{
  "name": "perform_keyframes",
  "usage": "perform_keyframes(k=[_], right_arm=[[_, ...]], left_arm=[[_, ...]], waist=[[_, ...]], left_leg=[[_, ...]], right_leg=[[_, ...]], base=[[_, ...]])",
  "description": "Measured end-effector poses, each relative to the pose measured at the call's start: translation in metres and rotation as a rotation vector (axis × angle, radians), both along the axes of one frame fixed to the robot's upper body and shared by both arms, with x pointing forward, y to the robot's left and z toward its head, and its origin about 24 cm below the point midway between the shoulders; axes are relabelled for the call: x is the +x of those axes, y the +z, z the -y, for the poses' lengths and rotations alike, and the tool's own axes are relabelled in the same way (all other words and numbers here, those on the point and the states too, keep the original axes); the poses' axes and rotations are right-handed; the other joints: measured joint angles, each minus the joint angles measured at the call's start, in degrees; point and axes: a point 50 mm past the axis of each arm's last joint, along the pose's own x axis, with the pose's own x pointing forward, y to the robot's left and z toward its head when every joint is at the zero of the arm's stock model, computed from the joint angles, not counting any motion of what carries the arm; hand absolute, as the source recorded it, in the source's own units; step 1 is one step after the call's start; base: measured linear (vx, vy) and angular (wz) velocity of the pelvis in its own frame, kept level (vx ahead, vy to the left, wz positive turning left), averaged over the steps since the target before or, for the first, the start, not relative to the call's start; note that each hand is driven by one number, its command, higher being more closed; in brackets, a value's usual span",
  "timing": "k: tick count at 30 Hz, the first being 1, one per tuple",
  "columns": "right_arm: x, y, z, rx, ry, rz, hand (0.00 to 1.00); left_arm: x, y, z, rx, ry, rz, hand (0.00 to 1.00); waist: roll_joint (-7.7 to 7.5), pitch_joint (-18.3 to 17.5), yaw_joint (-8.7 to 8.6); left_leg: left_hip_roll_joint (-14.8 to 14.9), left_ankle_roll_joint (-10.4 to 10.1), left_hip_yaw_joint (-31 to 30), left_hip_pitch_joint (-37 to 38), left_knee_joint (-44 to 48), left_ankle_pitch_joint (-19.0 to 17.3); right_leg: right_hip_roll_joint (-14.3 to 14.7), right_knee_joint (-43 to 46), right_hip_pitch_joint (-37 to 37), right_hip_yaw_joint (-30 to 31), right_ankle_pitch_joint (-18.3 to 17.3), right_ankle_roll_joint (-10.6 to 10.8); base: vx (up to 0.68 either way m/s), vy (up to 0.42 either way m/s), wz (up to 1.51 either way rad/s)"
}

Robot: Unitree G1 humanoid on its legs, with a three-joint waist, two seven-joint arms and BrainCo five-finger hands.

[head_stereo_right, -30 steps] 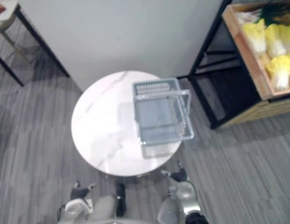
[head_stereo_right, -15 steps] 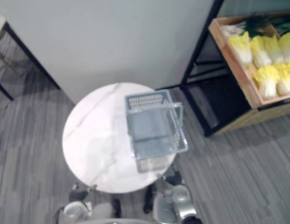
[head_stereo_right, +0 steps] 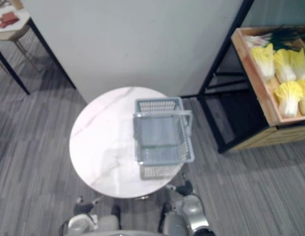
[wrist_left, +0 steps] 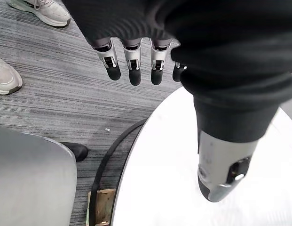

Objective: Pick vegetable in the basket

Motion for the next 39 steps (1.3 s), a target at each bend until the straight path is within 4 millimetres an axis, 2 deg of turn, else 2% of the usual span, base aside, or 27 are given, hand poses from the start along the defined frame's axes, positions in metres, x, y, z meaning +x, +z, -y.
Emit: perform_keyframes(k=[3,11,14,15,19,20,21,26,29,31,34,37,38,39], right_arm=[[0.003,0.002,0.006,-0.007,-0.034,0.012,0.00],[0.016,0.021,0.023,-0.057,-0.129,0.111,0.00],[0.027,0.043,0.030,-0.097,-0.159,0.222,0.00],[0.031,0.056,0.034,-0.114,-0.172,0.286,0.00],[0.038,0.100,0.042,-0.176,-0.191,0.493,0.00],[0.038,0.105,0.043,-0.190,-0.188,0.514,0.00],[0.037,0.116,0.044,-0.218,-0.173,0.558,0.00],[0.043,0.149,0.040,-0.278,-0.043,0.696,0.00],[0.051,0.153,0.029,-0.281,0.055,0.716,0.00],[0.064,0.157,0.017,-0.323,0.165,0.728,0.00],[0.099,0.165,-0.005,-0.445,0.351,0.743,0.00],[0.137,0.183,-0.024,-0.573,0.483,0.771,0.00],[0.143,0.186,-0.024,-0.588,0.491,0.771,0.00],[0.153,0.193,-0.023,-0.647,0.510,0.762,0.00]], left_arm=[[0.001,0.000,0.003,-0.016,0.004,0.003,0.00],[0.002,-0.002,0.013,-0.034,-0.046,-0.007,0.00],[0.003,-0.002,0.012,-0.022,-0.071,-0.009,0.00],[0.003,-0.002,0.011,-0.017,-0.072,-0.012,0.00],[0.000,-0.003,0.002,0.027,-0.102,-0.045,0.00],[0.000,-0.003,0.000,0.034,-0.106,-0.048,0.00],[-0.001,-0.003,-0.003,0.045,-0.109,-0.054,0.00],[-0.003,-0.002,-0.011,0.084,-0.135,-0.064,0.00],[-0.006,-0.002,-0.012,0.083,-0.127,-0.070,0.00],[-0.006,-0.002,-0.013,0.083,-0.123,-0.070,0.00],[-0.005,-0.002,-0.012,0.083,-0.125,-0.064,0.00],[0.001,0.002,-0.010,0.086,-0.137,-0.033,0.00],[0.003,0.003,-0.010,0.086,-0.140,-0.026,0.00],[0.006,0.005,-0.009,0.085,-0.137,-0.011,0.00]], waist=[[0.52,-0.21,0.04],[2.64,-0.69,-0.27],[2.64,-0.71,-0.33],[2.62,-0.72,-0.34],[1.97,-1.54,-0.85],[1.70,-1.70,-0.95],[0.93,-2.09,-1.00],[-0.84,-3.07,-1.26],[-0.89,-3.16,-0.96],[-0.89,-3.16,-0.76],[-0.89,-3.14,-0.31],[-0.94,-2.97,1.46],[-1.02,-2.86,1.62],[-1.21,-2.53,2.60]], left_leg=[[0.11,-0.12,-1.50,-2.22,-1.08,1.81],[-1.52,0.80,-2.41,-3.29,-2.74,3.28],[-1.77,0.95,-1.34,-3.04,-4.17,3.90],[-1.78,1.05,-0.58,-2.41,-4.84,3.99],[-2.17,1.09,2.73,0.42,-6.98,4.09],[-2.25,1.02,3.06,0.59,-6.99,4.04],[-2.41,0.98,3.84,1.03,-6.95,4.01],[-2.87,0.98,3.98,1.29,-6.85,4.00],[-3.13,0.99,3.95,1.90,-6.80,3.98],[-3.27,1.03,3.99,1.74,-6.81,3.99],[-3.52,1.51,3.50,0.70,-6.83,4.33],[-3.94,2.41,2.27,-1.32,-6.90,5.32],[-4.15,2.47,1.78,-1.56,-6.99,5.64],[-4.16,2.63,0.86,-2.36,-6.96,6.26]], right_leg=[[0.55,-3.77,0.10,-1.61,2.21,-0.02],[-0.29,-9.44,2.00,-3.21,6.09,1.15],[-0.55,-10.65,1.95,-2.79,7.32,1.15],[-0.59,-10.97,1.93,-1.89,7.63,1.18],[-0.78,-11.35,2.06,0.73,8.35,1.31],[-0.85,-11.35,2.09,0.93,8.36,1.32],[-0.97,-11.54,2.40,1.39,8.40,1.39],[-1.34,-12.25,2.99,1.50,8.69,1.83],[-1.59,-12.28,3.66,1.47,8.76,1.94],[-1.68,-12.56,3.56,1.36,8.84,2.11],[-1.93,-13.04,3.44,0.72,9.21,2.84],[-2.31,-13.25,2.11,-0.36,9.99,2.67],[-2.43,-13.18,2.00,-0.74,10.14,2.48],[-2.54,-13.07,1.59,-1.10,10.41,2.11]], base=[[-0.07,-0.022,0.28],[-0.05,0.040,0.12],[0.02,0.037,-0.09],[0.05,0.038,-0.30],[0.07,0.046,-0.36],[0.08,0.055,-0.18],[0.06,0.042,-0.07],[0.01,0.026,0.00],[-0.03,0.016,0.00],[-0.07,0.017,-0.03],[-0.11,0.011,0.11],[-0.07,0.009,0.17],[-0.02,0.007,0.37],[0.00,0.009,0.42]])
